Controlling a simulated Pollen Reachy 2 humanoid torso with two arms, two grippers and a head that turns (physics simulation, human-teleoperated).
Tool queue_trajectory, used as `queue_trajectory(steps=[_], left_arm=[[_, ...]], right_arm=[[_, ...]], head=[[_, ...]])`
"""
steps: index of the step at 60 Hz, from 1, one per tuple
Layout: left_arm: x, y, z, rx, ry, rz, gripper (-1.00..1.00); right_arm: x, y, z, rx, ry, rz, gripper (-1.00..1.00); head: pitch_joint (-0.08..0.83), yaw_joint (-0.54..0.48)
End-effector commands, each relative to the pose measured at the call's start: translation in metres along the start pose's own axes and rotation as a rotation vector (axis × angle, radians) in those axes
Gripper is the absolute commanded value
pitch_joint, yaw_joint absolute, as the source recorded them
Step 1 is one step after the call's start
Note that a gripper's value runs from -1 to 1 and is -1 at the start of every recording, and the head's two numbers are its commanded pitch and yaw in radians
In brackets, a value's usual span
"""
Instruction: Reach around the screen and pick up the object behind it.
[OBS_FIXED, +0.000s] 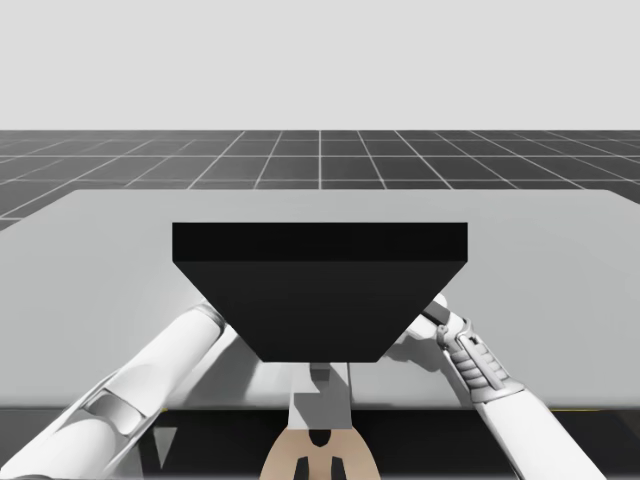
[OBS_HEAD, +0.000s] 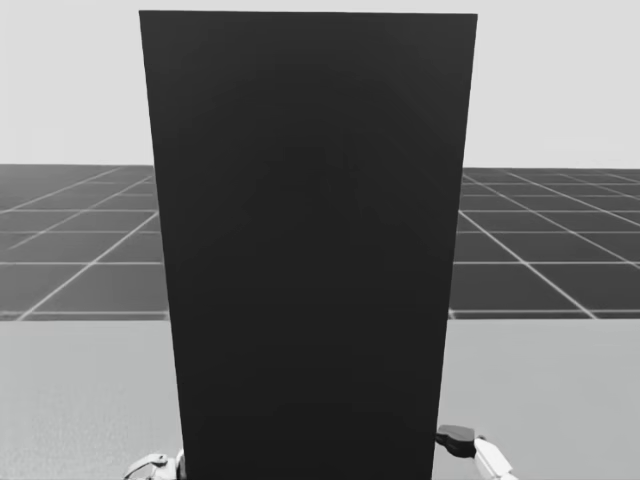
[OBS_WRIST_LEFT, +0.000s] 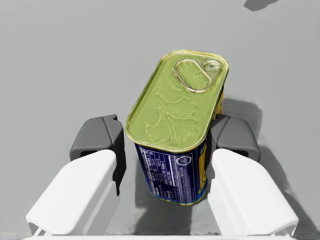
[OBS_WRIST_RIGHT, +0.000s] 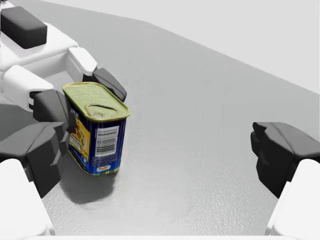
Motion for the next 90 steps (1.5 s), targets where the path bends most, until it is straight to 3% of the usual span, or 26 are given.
queue_trajectory(steps=[1, 19, 30, 38, 68, 90], left_arm=[[0.002, -0.003, 0.052, 0.031, -0.006, 0.002, 1.0], [-0.006, -0.016, 0.142, 0.216, -0.042, 0.013, 1.0], [-0.009, -0.011, 0.175, 0.314, -0.072, 0.034, 1.0], [0.001, -0.003, 0.185, 0.355, -0.092, 0.026, 1.0], [0.066, 0.021, 0.212, 0.452, -0.188, -0.07, 1.0], [0.13, 0.046, 0.222, 0.547, -0.242, -0.164, 1.0]], right_arm=[[0.001, 0.0, 0.0, 0.001, -0.006, 0.0, -1.0], [0.004, 0.0, 0.001, -0.002, -0.013, -0.001, -1.0], [0.006, 0.0, 0.001, -0.005, -0.018, 0.0, -1.0], [0.006, -0.001, 0.001, -0.009, -0.018, 0.001, -1.0], [0.011, -0.003, 0.004, -0.023, -0.029, 0.005, -1.0], [0.014, -0.005, 0.005, -0.05, -0.034, 0.008, -1.0]], head=[[0.129, -0.01], [0.127, 0.0], [0.12, 0.0], [0.12, 0.0], [0.122, 0.0], [0.125, -0.01]])
